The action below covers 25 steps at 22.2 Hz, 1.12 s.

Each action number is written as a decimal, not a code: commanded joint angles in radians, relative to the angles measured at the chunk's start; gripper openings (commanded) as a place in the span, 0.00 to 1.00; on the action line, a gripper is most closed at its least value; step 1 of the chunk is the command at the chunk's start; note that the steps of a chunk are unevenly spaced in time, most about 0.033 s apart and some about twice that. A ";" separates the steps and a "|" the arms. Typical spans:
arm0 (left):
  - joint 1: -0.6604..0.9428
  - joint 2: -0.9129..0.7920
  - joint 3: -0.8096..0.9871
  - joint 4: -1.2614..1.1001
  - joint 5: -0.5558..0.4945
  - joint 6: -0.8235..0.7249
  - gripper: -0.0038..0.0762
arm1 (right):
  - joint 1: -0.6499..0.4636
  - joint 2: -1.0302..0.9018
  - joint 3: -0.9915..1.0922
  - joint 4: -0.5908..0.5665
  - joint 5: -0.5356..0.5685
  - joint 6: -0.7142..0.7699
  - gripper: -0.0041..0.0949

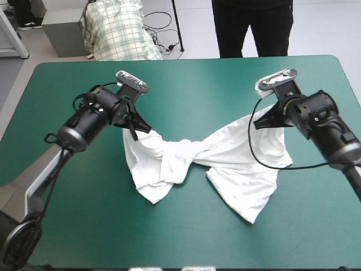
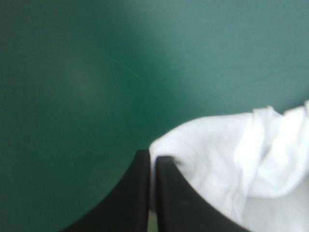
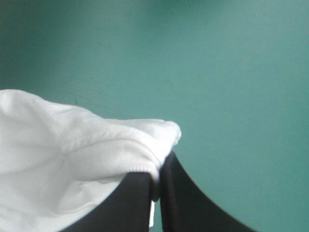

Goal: Fold the cloth

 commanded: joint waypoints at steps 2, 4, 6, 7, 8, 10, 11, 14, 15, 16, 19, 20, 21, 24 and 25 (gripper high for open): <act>0.001 0.073 -0.026 0.214 -0.134 -0.098 0.04 | -0.002 0.069 -0.027 -0.085 -0.100 0.031 0.02; 0.001 0.100 -0.026 0.249 -0.150 -0.130 0.04 | -0.004 0.090 -0.032 -0.087 -0.104 0.052 0.03; 0.001 0.129 -0.034 0.241 -0.154 -0.131 0.04 | -0.004 0.114 -0.043 -0.090 -0.108 0.069 0.05; 0.001 0.139 -0.036 0.229 -0.151 -0.131 0.05 | -0.004 0.126 -0.050 -0.084 -0.103 0.069 0.09; 0.001 0.141 -0.036 0.195 -0.151 -0.104 0.10 | -0.004 0.137 -0.056 -0.072 -0.103 0.069 0.22; 0.001 0.143 -0.036 0.172 -0.134 -0.047 0.24 | -0.004 0.138 -0.065 -0.068 -0.083 0.069 0.47; 0.001 0.141 -0.038 0.172 -0.119 -0.036 0.30 | -0.004 0.136 -0.077 -0.068 -0.066 0.073 0.56; 0.001 0.074 -0.061 0.154 0.009 0.006 0.55 | -0.004 0.089 -0.152 -0.068 0.048 0.079 0.74; 0.001 0.015 -0.061 0.138 0.026 0.034 0.59 | -0.004 0.047 -0.159 -0.068 0.066 0.077 0.73; 0.001 -0.029 -0.061 0.107 0.038 0.060 0.59 | -0.004 0.022 -0.162 -0.068 0.073 0.075 0.73; 0.001 -0.173 -0.059 -0.094 0.086 0.214 0.59 | -0.004 -0.081 -0.162 -0.068 0.128 0.067 0.72; 0.001 -0.230 -0.049 -0.193 0.103 0.267 0.59 | -0.004 -0.121 -0.162 -0.068 0.160 0.067 0.72; 0.001 -0.281 -0.034 -0.245 0.119 0.294 0.59 | -0.004 -0.149 -0.162 -0.065 0.190 0.067 0.72; 0.000 -0.393 0.056 -0.268 0.129 0.315 0.59 | -0.004 -0.229 -0.160 -0.063 0.219 0.067 0.72; 0.000 -0.412 0.092 -0.268 0.129 0.314 0.59 | -0.004 -0.246 -0.160 -0.063 0.219 0.067 0.72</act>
